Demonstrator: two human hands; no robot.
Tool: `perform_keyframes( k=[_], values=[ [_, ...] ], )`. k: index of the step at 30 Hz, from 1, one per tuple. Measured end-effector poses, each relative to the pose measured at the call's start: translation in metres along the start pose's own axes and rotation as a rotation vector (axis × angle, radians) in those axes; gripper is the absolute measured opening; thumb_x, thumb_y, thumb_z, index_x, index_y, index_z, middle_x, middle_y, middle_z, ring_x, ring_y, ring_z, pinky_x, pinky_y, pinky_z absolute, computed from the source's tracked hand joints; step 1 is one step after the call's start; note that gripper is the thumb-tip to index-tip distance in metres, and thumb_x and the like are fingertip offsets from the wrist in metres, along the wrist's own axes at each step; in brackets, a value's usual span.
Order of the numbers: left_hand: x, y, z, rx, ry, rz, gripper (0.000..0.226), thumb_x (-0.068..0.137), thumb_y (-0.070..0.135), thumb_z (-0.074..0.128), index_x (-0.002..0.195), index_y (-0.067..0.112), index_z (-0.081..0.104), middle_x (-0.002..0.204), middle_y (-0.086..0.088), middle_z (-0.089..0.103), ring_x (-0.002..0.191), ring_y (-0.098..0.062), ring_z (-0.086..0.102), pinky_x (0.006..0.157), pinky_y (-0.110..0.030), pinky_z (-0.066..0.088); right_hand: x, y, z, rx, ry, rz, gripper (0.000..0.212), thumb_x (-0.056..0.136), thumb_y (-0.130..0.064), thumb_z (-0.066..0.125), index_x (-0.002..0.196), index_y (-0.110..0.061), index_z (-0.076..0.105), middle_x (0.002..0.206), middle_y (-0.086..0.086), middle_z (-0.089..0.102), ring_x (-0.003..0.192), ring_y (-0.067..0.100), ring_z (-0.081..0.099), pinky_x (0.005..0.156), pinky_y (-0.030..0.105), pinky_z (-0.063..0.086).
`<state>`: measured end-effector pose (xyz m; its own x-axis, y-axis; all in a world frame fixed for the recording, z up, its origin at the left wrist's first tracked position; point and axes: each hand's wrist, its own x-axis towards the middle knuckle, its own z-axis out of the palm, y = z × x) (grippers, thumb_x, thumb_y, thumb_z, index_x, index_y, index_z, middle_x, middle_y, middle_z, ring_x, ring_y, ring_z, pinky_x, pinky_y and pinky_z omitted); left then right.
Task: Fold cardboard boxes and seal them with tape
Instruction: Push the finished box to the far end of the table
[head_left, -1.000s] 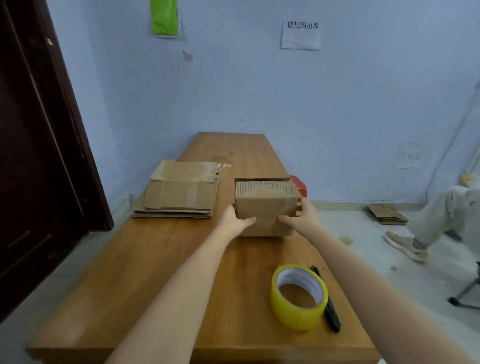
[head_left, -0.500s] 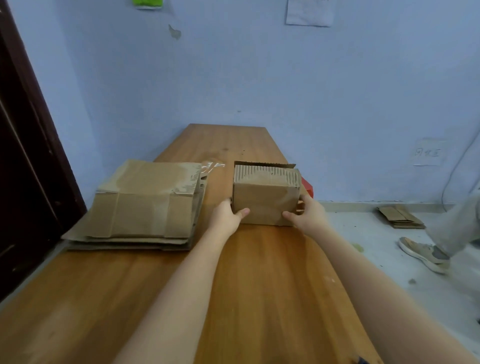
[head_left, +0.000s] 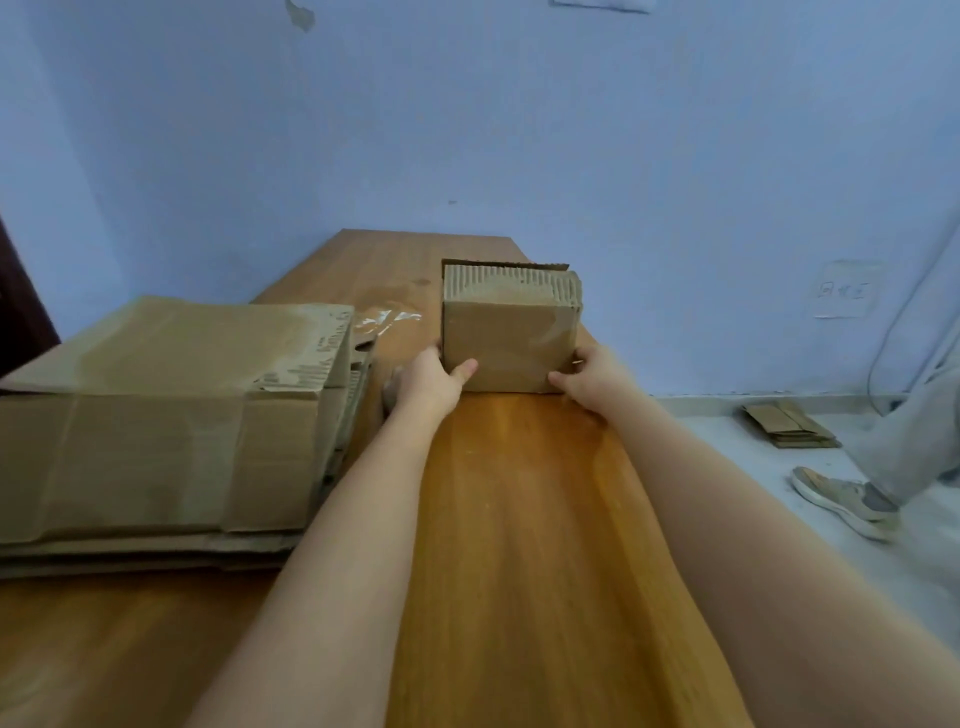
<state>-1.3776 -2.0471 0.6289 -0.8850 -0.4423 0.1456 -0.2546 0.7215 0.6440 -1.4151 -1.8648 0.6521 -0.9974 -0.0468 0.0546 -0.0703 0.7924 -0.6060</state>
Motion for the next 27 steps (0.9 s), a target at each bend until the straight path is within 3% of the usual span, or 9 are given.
perform_keyframes(
  k=[4, 7, 11, 13, 17, 19, 21, 23, 27],
  values=[
    [-0.004, 0.004, -0.006, -0.013, -0.052, -0.034, 0.065, 0.090, 0.056, 0.050, 0.139, 0.015, 0.037, 0.137, -0.009, 0.049, 0.128, -0.034, 0.042, 0.105, -0.047, 0.036, -0.012, -0.006, -0.002, 0.112, -0.071, 0.119, 0.050, 0.093, -0.028, 0.060, 0.135, -0.007, 0.044, 0.117, 0.010, 0.055, 0.101, 0.024, 0.055, 0.077, 0.029, 0.044],
    [-0.017, 0.013, -0.023, -0.044, -0.136, -0.135, 0.082, 0.089, 0.053, 0.055, 0.147, 0.006, 0.020, 0.139, -0.015, 0.044, 0.126, -0.035, 0.044, 0.100, -0.047, 0.043, -0.027, -0.015, -0.009, 0.172, -0.113, 0.200, 0.042, 0.094, -0.022, 0.057, 0.129, -0.003, 0.043, 0.098, 0.009, 0.052, 0.093, 0.026, 0.057, 0.080, 0.032, 0.052],
    [-0.046, 0.026, -0.072, 0.101, -0.051, -0.056, 0.047, 0.097, 0.036, 0.047, 0.130, 0.004, 0.047, 0.127, -0.016, 0.056, 0.114, -0.033, 0.054, 0.091, -0.040, 0.047, -0.055, -0.041, -0.033, 0.085, -0.120, 0.186, 0.022, 0.095, -0.021, 0.052, 0.107, -0.005, 0.043, 0.096, 0.010, 0.050, 0.090, 0.026, 0.059, 0.081, 0.035, 0.056],
    [-0.058, 0.030, -0.108, 0.141, 0.033, 0.023, 0.032, 0.098, 0.024, 0.045, 0.118, 0.004, 0.057, 0.123, -0.017, 0.058, 0.112, -0.034, 0.054, 0.086, -0.038, 0.045, -0.071, -0.067, -0.045, 0.100, -0.118, 0.136, 0.018, 0.097, -0.017, 0.047, 0.109, -0.004, 0.044, 0.100, 0.014, 0.050, 0.087, 0.027, 0.056, 0.074, 0.033, 0.053],
    [-0.080, 0.033, -0.180, -0.036, 0.159, 0.156, 0.018, 0.092, 0.015, 0.047, 0.089, 0.009, 0.064, 0.104, -0.008, 0.068, 0.090, -0.023, 0.061, 0.075, -0.030, 0.046, -0.102, -0.129, -0.042, 0.160, -0.166, 0.050, 0.034, 0.098, -0.017, 0.041, 0.125, 0.004, 0.046, 0.101, 0.020, 0.059, 0.085, 0.030, 0.061, 0.079, 0.039, 0.055],
    [-0.085, 0.027, -0.212, -0.120, 0.271, 0.173, 0.020, 0.091, 0.017, 0.047, 0.082, 0.010, 0.063, 0.096, -0.011, 0.068, 0.089, -0.027, 0.062, 0.072, -0.029, 0.044, -0.121, -0.159, -0.029, 0.181, -0.218, 0.002, 0.041, 0.101, -0.023, 0.039, 0.127, 0.007, 0.044, 0.110, 0.024, 0.060, 0.093, 0.034, 0.063, 0.084, 0.043, 0.055],
    [-0.086, 0.013, -0.239, 0.010, 0.341, 0.121, 0.023, 0.093, 0.022, 0.045, 0.090, 0.011, 0.064, 0.105, -0.013, 0.066, 0.102, -0.031, 0.059, 0.076, -0.029, 0.043, -0.139, -0.184, -0.015, 0.203, -0.270, -0.050, 0.048, 0.102, -0.030, 0.036, 0.132, 0.007, 0.040, 0.116, 0.025, 0.057, 0.098, 0.036, 0.062, 0.086, 0.045, 0.054],
    [-0.087, -0.016, -0.262, 0.186, 0.345, -0.021, 0.036, 0.095, 0.032, 0.042, 0.115, 0.009, 0.062, 0.126, -0.015, 0.057, 0.119, -0.034, 0.050, 0.090, -0.035, 0.042, -0.154, -0.204, -0.001, 0.217, -0.329, -0.081, 0.051, 0.103, -0.033, 0.030, 0.138, 0.004, 0.035, 0.126, 0.024, 0.052, 0.105, 0.037, 0.059, 0.087, 0.045, 0.053],
    [-0.094, -0.099, -0.277, 0.247, 0.155, -0.322, 0.063, 0.095, 0.051, 0.036, 0.138, 0.005, 0.043, 0.141, -0.020, 0.041, 0.128, -0.036, 0.040, 0.103, -0.040, 0.037, -0.168, -0.222, 0.026, 0.184, -0.403, -0.077, 0.055, 0.103, -0.037, 0.027, 0.148, -0.005, 0.024, 0.147, 0.019, 0.035, 0.121, 0.037, 0.047, 0.093, 0.044, 0.047]
  ],
)
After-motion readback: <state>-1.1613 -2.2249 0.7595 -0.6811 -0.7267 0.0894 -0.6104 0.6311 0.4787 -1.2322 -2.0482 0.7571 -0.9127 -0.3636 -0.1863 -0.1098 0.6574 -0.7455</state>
